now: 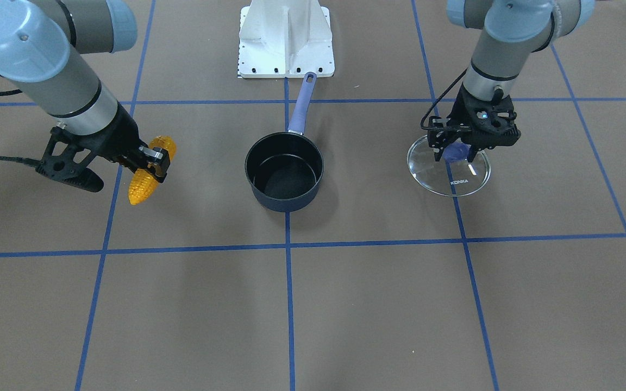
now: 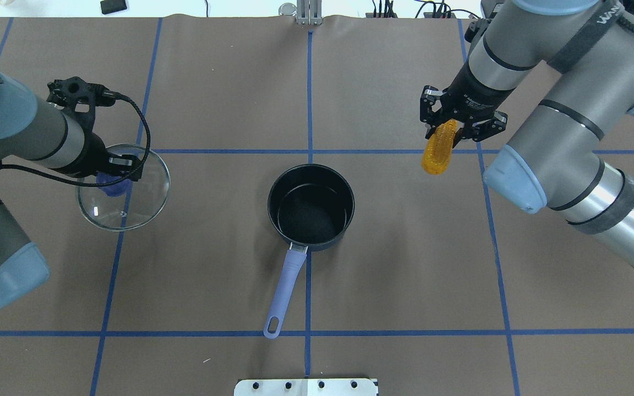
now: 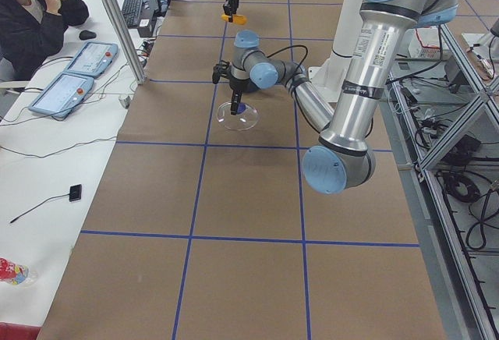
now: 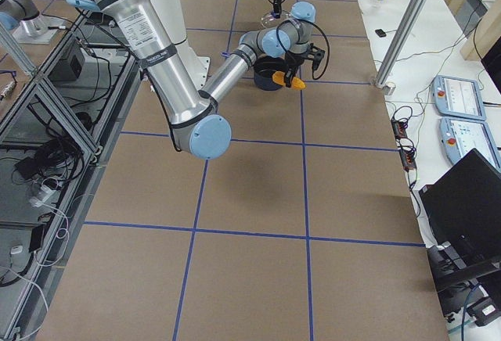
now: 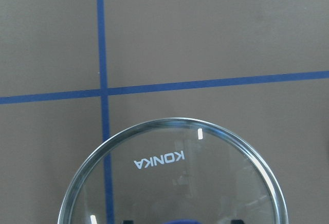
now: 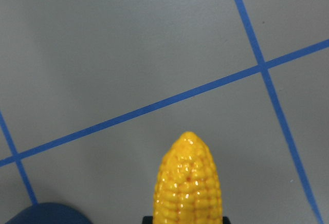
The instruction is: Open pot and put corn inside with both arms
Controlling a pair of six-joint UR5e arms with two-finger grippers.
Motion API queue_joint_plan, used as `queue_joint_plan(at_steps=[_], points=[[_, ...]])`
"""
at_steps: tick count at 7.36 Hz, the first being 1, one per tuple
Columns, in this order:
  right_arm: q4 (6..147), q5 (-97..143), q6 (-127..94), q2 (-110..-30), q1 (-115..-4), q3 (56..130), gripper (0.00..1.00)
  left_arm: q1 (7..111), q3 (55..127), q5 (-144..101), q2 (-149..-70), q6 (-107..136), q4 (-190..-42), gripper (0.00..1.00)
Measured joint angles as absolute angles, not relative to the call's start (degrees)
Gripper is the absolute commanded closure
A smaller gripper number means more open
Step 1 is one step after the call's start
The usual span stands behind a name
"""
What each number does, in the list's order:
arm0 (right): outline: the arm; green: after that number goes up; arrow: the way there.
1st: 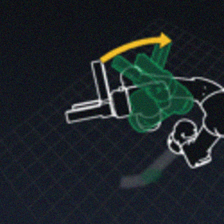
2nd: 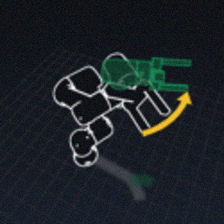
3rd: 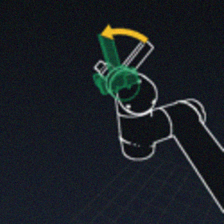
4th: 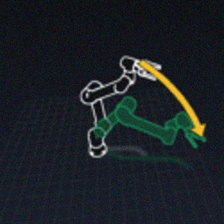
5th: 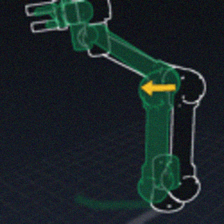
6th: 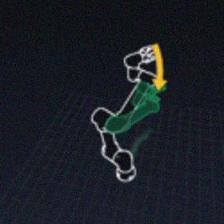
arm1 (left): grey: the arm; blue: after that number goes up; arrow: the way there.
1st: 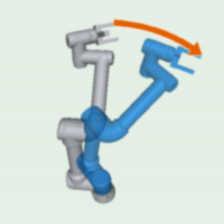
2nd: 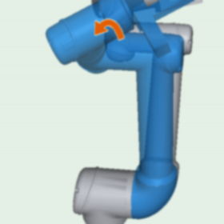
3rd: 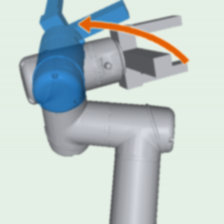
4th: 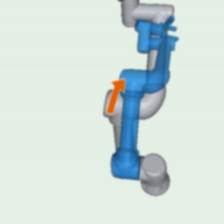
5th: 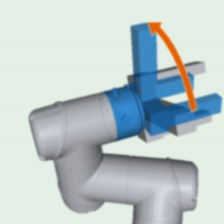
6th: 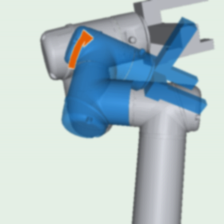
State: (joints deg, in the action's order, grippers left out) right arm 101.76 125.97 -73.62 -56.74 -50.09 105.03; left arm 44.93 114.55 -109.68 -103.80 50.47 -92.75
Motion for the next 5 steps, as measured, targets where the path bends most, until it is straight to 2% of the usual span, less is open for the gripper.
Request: queue_joint_plan(at_steps=[2, 5], points=[[104.02, 123.89, -77.36, -52.86, -47.61, 105.03, 0.6, 47.39, 112.89, -110.99, -99.11, 45.23, -97.34, 0.46], [105.74, 117.59, -82.45, -49.05, -40.79, 104.93, 0.61, 53.09, 103.06, -116.6, -93.35, 37.73, -113.09, 0.45]])
